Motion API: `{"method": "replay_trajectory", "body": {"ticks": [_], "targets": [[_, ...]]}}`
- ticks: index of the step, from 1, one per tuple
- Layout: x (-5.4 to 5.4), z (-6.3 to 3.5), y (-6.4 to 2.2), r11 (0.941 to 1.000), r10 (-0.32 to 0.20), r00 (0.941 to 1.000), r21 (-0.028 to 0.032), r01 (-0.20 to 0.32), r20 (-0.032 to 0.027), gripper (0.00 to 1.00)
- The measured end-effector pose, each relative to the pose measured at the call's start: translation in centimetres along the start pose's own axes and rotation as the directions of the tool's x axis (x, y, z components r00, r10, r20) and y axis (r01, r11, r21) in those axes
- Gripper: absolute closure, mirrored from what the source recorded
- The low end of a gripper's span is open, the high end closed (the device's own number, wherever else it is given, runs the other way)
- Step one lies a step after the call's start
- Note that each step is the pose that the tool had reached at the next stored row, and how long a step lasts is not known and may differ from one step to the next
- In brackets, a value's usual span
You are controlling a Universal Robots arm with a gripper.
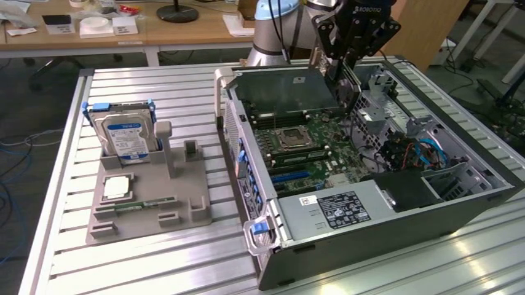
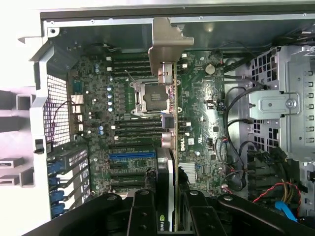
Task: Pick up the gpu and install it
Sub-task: 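Pick up the gpu and move the gpu toward the slot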
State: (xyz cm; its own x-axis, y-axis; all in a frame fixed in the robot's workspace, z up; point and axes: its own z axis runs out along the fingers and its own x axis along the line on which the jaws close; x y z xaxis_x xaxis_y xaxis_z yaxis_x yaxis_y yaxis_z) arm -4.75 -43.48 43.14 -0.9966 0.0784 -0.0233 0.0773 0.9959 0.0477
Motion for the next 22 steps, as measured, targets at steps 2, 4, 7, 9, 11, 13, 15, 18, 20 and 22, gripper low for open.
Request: {"method": "replay_trajectory", "body": {"ticks": [2,4,7,9,11,13,15,18,20,22], "targets": [[0.0,0.00,0.00,1.0000,0.000,1.0000,0.0000,0.000,0.0000,0.73],[-0.2,0.01,0.01,1.0000,0.000,1.0000,0.0000,0.000,0.0000,0.73],[-0.5,0.01,0.04,1.0000,0.000,1.0000,0.0001,0.000,0.0000,0.73],[-0.7,0.02,0.05,1.0000,0.000,1.0000,0.0000,0.000,0.0000,0.73],[-1.0,0.03,0.07,1.0000,0.000,1.0000,0.0000,0.000,0.0000,0.73],[-1.2,0.04,0.09,1.0000,0.000,1.0000,0.0000,0.000,0.0000,0.73],[-1.5,0.05,0.11,1.0000,0.000,1.0000,-0.0001,0.000,0.0000,0.73],[-1.9,0.06,0.14,1.0000,0.000,1.0000,0.0000,0.000,0.0000,0.73],[-2.1,0.07,0.16,1.0000,0.000,1.0000,0.0000,0.000,0.0000,0.73],[-2.4,0.08,0.18,1.0000,0.000,1.0000,0.0000,0.000,0.0000,0.73]]}}
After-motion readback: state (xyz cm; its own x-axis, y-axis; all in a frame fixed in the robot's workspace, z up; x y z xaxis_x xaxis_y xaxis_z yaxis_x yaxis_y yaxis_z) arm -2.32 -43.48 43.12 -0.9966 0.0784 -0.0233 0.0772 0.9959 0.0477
